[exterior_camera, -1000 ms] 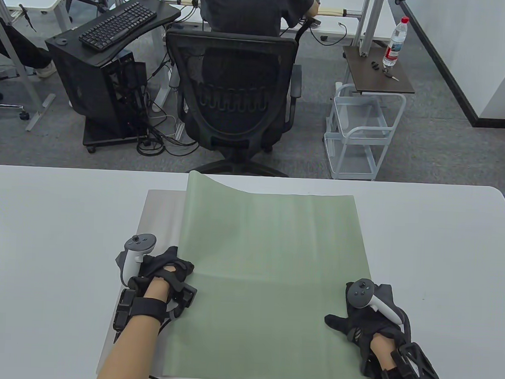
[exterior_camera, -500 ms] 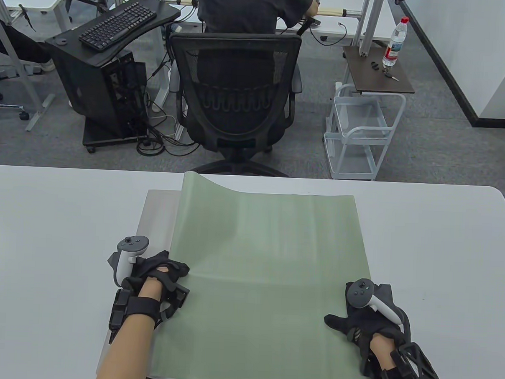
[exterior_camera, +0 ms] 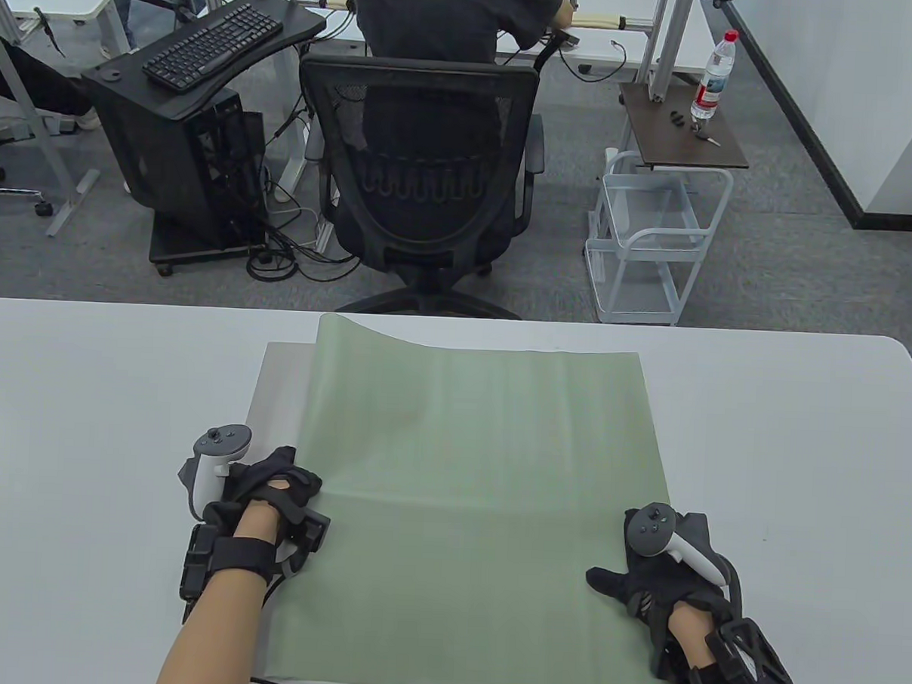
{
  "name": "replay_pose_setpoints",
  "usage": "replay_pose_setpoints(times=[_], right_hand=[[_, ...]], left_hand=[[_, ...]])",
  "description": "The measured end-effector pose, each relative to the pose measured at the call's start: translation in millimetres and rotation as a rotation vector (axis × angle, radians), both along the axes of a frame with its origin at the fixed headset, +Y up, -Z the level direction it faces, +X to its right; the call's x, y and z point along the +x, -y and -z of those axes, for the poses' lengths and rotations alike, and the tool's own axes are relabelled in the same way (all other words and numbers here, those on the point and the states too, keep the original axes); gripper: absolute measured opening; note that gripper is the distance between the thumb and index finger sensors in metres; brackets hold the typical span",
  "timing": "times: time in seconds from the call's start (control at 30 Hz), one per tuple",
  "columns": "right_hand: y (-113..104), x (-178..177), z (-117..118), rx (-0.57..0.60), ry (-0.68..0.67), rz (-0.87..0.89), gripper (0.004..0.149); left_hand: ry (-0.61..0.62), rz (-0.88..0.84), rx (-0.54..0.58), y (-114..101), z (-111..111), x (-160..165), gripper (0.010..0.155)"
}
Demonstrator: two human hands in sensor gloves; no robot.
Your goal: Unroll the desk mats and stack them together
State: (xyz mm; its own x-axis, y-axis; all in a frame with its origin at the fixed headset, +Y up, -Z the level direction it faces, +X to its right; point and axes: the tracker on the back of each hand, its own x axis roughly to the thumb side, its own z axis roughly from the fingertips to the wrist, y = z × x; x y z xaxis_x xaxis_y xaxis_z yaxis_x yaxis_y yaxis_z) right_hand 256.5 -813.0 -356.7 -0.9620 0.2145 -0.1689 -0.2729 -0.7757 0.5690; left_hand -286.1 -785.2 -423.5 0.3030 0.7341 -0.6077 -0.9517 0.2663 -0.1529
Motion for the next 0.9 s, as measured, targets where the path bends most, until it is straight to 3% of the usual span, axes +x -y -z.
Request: replay_pose_setpoints(times=[0.37, 0.57, 0.9], right_hand=[[-0.1, -0.1, 0.0, 0.0, 0.0, -0.001, 0.099], [0.1, 0.1, -0.1, 0.001, 0.0, 0.0, 0.099], [0.1, -0.2, -0.3, 0.003, -0.001, -0.001, 0.099]], left_hand=[[-0.015, 0.124, -0.064, 7.9, 3.4, -13.7, 0.068], [-0.034, 0.103, -0.035, 5.7, 2.1, -16.4, 0.063], [-0.067, 0.073, -0.012, 2.6, -0.6, -28.5, 0.071]])
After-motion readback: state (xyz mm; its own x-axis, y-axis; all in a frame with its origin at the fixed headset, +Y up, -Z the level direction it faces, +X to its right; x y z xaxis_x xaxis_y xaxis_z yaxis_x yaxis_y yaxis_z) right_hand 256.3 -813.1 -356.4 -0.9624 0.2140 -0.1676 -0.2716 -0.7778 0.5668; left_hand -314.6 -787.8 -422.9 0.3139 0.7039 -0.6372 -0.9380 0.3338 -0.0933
